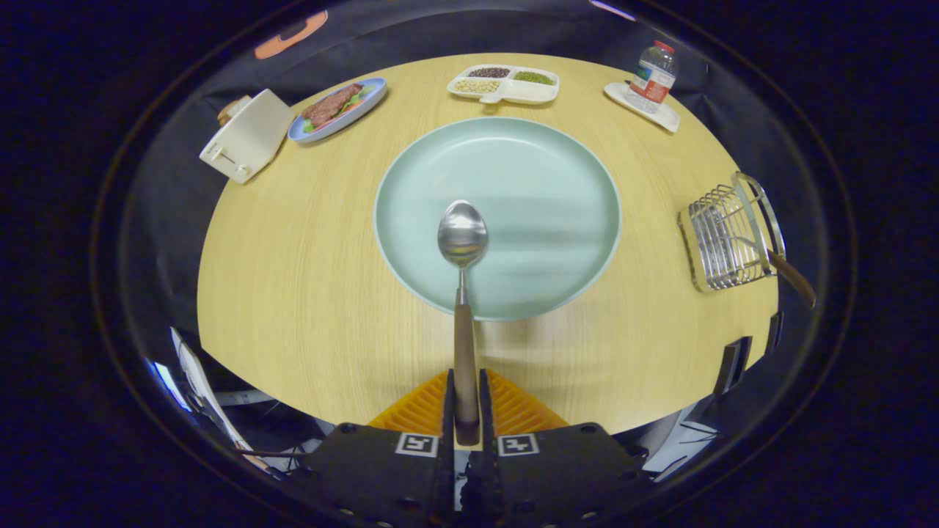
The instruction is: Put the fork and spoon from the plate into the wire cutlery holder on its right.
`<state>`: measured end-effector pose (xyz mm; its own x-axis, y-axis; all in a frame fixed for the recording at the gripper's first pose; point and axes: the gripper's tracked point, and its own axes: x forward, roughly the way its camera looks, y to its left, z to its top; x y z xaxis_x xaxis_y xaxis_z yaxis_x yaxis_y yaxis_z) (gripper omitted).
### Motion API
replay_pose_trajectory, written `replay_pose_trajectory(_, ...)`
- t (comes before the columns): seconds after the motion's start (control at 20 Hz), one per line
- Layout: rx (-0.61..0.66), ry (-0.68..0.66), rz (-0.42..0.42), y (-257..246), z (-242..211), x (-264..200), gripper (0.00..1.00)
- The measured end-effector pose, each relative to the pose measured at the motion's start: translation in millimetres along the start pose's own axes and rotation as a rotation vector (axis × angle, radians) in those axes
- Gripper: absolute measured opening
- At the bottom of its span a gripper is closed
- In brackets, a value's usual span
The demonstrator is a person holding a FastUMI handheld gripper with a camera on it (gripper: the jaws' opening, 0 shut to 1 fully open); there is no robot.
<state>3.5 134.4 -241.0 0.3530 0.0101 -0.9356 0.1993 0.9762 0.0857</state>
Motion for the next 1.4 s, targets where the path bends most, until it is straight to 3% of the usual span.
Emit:
replay_pose_trajectory(0.15, 0.004, 0.003, 0.031, 2, 0, -6, 0.04)
replay_pose_trajectory(0.7, -0.001, -0.055, 0.128, -19, 7, -76, 0.04)
replay_pose_trajectory(1.1, 0.089, -0.131, 0.18, -95, 24, -138, 0.04)
replay_pose_trajectory(1.4, 0.166, -0.22, 0.14, -179, 41, -193, 0.04)
